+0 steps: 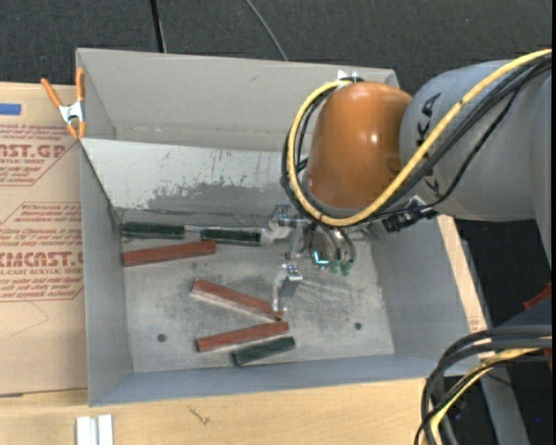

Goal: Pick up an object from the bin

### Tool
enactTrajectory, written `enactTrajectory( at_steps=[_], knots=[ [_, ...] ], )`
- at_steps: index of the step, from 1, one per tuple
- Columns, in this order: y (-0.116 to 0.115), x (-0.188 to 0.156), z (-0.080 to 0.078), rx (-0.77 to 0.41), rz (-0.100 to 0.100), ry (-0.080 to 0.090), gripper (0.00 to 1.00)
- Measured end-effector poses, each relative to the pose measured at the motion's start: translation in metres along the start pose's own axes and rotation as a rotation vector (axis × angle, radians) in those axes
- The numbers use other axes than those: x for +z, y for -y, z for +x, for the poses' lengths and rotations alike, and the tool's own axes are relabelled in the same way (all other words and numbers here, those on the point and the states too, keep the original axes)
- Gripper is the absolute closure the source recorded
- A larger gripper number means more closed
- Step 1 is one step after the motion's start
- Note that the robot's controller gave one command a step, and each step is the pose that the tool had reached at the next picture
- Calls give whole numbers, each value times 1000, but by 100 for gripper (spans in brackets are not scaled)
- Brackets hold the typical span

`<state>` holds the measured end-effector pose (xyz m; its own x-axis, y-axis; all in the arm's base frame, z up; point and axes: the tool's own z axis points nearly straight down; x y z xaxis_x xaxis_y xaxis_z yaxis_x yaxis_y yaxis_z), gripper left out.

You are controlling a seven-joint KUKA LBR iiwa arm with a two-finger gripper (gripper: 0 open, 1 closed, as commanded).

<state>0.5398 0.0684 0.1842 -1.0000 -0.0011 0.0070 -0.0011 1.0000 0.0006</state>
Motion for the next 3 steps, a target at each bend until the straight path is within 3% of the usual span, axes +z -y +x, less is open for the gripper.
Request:
enactTrajectory(
  at_steps=[1, 2, 3],
  knots=[
    [0, -5, -2, 1, -1, 8, 0],
    [-19, 59, -1, 0, -1, 13, 0],
    [-25, 93, 2, 12, -1, 5, 0]
  ],
)
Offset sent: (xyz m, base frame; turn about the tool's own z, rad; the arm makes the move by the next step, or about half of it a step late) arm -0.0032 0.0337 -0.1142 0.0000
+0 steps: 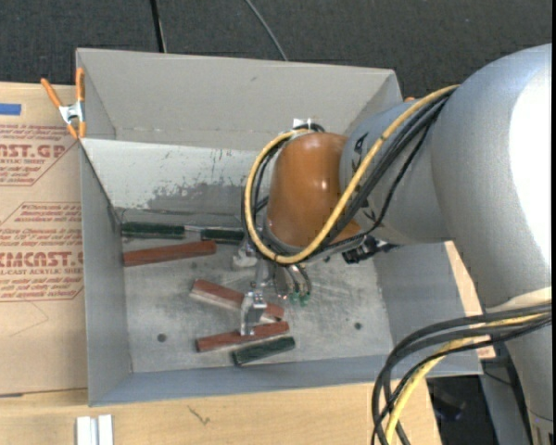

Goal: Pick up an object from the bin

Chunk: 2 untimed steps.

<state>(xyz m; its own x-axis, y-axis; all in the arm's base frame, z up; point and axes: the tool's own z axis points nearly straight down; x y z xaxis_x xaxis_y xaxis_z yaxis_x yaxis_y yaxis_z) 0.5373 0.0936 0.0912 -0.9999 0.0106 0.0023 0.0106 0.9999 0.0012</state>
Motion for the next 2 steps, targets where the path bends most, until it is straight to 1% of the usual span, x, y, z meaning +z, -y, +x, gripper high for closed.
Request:
enactTrajectory(
  at_steps=[1, 2],
  knots=[
    [-26, -16, 7, 65, 0, 3, 0],
    [-18, 16, -1, 95, -2, 6, 0]
  ],
)
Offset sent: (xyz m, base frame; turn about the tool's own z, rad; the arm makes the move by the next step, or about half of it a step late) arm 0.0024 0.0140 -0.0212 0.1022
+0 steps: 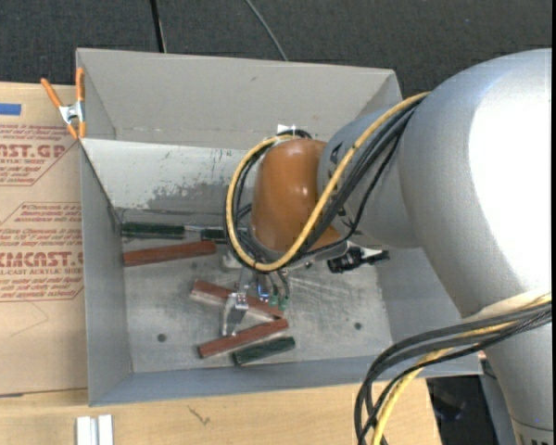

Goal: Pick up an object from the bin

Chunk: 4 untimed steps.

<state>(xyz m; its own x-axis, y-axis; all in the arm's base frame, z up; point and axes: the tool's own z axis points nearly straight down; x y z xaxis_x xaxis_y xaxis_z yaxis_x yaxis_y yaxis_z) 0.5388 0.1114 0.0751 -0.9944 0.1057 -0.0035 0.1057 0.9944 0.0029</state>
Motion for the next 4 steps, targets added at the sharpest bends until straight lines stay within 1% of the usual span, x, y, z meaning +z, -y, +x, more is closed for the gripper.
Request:
enactTrajectory(
  at_steps=[1, 3, 4],
  knots=[
    [-20, -2, 10, 204, -3, 16, 100],
    [-20, -3, 9, 205, -3, 15, 100],
    [-19, -6, 10, 205, 0, 7, 100]
  ],
)
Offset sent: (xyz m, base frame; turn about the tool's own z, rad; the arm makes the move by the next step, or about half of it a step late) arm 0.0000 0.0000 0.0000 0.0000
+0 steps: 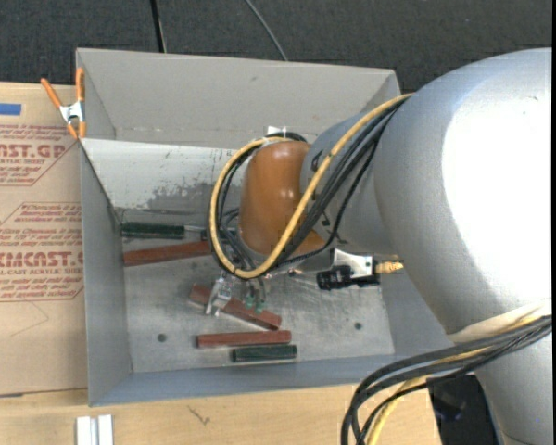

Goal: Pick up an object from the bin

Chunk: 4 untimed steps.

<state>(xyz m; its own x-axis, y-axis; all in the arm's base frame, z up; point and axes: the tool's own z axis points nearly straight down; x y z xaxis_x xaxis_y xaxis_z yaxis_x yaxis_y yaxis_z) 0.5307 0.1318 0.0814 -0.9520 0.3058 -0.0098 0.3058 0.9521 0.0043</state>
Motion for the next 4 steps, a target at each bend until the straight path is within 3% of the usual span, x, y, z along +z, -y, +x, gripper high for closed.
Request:
enactTrajectory(
  at_steps=[1, 4],
  knots=[
    [0, -11, 2, -1, 3, -9, 100],
    [1, -42, 3, -2, 7, -15, 100]
  ],
)
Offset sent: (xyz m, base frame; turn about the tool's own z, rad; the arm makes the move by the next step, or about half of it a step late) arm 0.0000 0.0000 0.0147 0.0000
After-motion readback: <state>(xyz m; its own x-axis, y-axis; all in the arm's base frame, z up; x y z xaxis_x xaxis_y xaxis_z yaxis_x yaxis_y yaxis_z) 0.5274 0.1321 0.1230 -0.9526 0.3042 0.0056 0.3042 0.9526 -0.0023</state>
